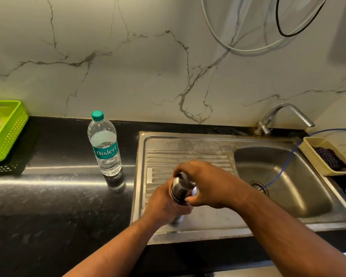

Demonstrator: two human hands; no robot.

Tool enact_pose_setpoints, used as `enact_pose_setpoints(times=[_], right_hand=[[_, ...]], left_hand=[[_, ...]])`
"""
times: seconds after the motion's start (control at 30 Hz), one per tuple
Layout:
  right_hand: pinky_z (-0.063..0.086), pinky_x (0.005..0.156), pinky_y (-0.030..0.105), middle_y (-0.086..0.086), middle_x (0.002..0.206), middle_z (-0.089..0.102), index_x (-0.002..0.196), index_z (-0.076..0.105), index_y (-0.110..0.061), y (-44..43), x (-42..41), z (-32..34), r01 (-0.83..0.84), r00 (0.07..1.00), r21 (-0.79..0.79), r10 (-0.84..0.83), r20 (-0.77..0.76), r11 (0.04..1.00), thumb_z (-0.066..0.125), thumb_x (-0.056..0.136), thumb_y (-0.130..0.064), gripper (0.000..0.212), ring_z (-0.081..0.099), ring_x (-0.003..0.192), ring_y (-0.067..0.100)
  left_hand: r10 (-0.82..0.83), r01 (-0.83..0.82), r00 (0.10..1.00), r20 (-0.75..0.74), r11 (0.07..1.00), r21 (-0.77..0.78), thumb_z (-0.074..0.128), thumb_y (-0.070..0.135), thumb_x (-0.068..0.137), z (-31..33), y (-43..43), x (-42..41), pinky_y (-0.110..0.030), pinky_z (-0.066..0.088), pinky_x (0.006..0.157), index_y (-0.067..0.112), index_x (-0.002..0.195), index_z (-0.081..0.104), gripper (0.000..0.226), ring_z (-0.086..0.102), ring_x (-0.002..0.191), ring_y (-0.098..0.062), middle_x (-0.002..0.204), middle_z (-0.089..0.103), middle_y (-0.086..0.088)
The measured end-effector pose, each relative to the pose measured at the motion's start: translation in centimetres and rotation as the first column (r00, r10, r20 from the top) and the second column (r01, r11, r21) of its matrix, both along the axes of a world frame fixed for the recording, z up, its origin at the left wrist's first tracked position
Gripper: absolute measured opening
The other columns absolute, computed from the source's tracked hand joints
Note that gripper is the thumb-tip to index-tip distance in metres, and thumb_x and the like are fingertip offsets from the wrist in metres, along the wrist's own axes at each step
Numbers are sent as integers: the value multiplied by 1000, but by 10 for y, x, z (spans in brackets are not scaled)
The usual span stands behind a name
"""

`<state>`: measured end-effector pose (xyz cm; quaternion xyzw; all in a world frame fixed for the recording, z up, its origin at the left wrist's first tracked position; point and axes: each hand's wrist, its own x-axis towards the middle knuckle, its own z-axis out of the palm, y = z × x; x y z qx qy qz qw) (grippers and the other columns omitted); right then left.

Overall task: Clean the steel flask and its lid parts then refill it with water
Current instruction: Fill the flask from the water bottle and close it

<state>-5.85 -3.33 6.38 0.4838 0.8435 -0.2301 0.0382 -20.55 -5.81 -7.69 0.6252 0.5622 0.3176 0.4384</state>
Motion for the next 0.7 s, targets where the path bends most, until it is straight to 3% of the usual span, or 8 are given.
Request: enact_pose_setpoints(times=[0.1,0.27,0.33,0.4,0.43,0.53,0.63,0.7], right_hand=[[59,84,34,0,117,63,124,47,-26,1,-11,7,88,989,31,-91,115,996,81,80,-48,60,63,97,16],[52,74,33,-1,98,63,119,53,-20,2,-26,0,151,915,257,-233,328,955,56,76,-86,79,63,87,19],[52,83,36,3,120,63,134,45,-23,5,-20,5,97,936,163,-146,320,982,69,76,-76,83,62,104,22],[48,103,39,-2,150,43,153,27,-36,6,-13,17,-13,970,-38,22,241,999,82,75,-58,97,45,132,20],[44,108,38,-7,153,36,153,27,-42,6,-10,24,-100,968,-81,116,225,992,83,77,-49,95,36,138,16],[47,103,32,-12,141,44,143,46,-41,4,-8,25,-208,956,14,200,215,978,76,88,-34,63,40,129,10],[56,87,34,-7,116,58,128,56,-32,-1,-18,15,-89,973,184,45,228,979,69,89,-54,47,57,101,12],[57,82,37,-2,104,65,121,58,-27,3,-28,6,-40,958,269,-39,283,962,59,90,-65,49,63,90,16]], left_hand=[[-5,5,1000,9,1000,18,87,50,60,-1,-1,0,-27,59,82,44,112,58,60,69,89,0,95,74,19],[-3,3,1000,27,1000,24,89,50,64,-1,-1,0,-20,56,84,39,114,64,58,68,99,1,100,73,21],[-13,12,999,41,1000,24,88,43,67,-2,0,-1,-26,58,83,36,110,64,50,70,95,-4,98,74,16],[-25,24,999,24,999,31,87,45,65,-2,1,-1,-33,59,84,35,107,64,48,71,91,-5,95,75,13],[-31,31,1000,5,999,31,86,49,63,-1,1,0,-31,59,86,36,107,63,51,70,92,-2,95,75,13],[-33,33,999,-30,999,17,86,52,66,0,0,0,-24,58,85,42,106,61,48,68,91,4,94,73,18],[-13,14,1000,-19,1000,15,86,51,64,0,0,0,-18,56,78,46,104,57,50,67,89,5,93,72,21],[-4,4,1000,-10,1000,21,88,47,65,0,0,1,-18,56,80,46,102,59,47,67,91,5,94,72,23]])
